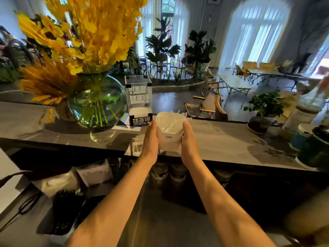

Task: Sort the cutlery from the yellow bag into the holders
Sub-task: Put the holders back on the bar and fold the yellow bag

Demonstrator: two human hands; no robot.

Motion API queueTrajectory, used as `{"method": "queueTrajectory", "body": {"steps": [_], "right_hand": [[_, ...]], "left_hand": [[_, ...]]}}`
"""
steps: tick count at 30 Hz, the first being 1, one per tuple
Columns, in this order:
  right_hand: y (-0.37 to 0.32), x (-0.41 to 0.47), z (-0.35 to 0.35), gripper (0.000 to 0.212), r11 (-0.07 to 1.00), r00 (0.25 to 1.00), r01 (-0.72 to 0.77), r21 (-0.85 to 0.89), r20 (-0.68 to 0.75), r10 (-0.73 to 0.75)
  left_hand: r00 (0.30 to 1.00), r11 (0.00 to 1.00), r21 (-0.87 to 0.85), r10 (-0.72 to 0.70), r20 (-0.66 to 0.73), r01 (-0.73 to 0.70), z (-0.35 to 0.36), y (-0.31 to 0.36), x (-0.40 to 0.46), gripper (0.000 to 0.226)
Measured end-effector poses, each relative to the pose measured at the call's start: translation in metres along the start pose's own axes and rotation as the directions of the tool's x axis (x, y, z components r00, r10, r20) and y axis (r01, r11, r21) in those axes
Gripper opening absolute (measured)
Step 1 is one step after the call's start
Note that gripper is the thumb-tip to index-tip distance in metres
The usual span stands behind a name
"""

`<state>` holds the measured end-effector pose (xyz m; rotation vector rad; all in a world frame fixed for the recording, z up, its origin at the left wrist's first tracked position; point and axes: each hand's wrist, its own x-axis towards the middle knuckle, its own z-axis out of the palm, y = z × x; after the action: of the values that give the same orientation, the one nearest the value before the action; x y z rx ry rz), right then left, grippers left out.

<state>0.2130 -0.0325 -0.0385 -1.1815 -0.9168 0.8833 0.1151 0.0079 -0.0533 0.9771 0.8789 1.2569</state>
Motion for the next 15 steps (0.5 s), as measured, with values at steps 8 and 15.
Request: {"method": "queueTrajectory", "body": {"steps": [8,15], "right_hand": [[0.042,0.057,0.025,0.064,0.989,0.989,-0.149,0.006,0.007,0.149],[0.039,0.052,0.026,0.046,0.992,0.998,-0.047,-0.113,-0.046,0.042]], "left_hand": [[0.995,0.998,-0.006,-0.066,-0.080,0.065,-0.012,-0.025,0.060,0.046],[0.999,0.996,0.092,0.008,-0.040,-0.004,-0.023,-0.023,0.053,0.054]]}}
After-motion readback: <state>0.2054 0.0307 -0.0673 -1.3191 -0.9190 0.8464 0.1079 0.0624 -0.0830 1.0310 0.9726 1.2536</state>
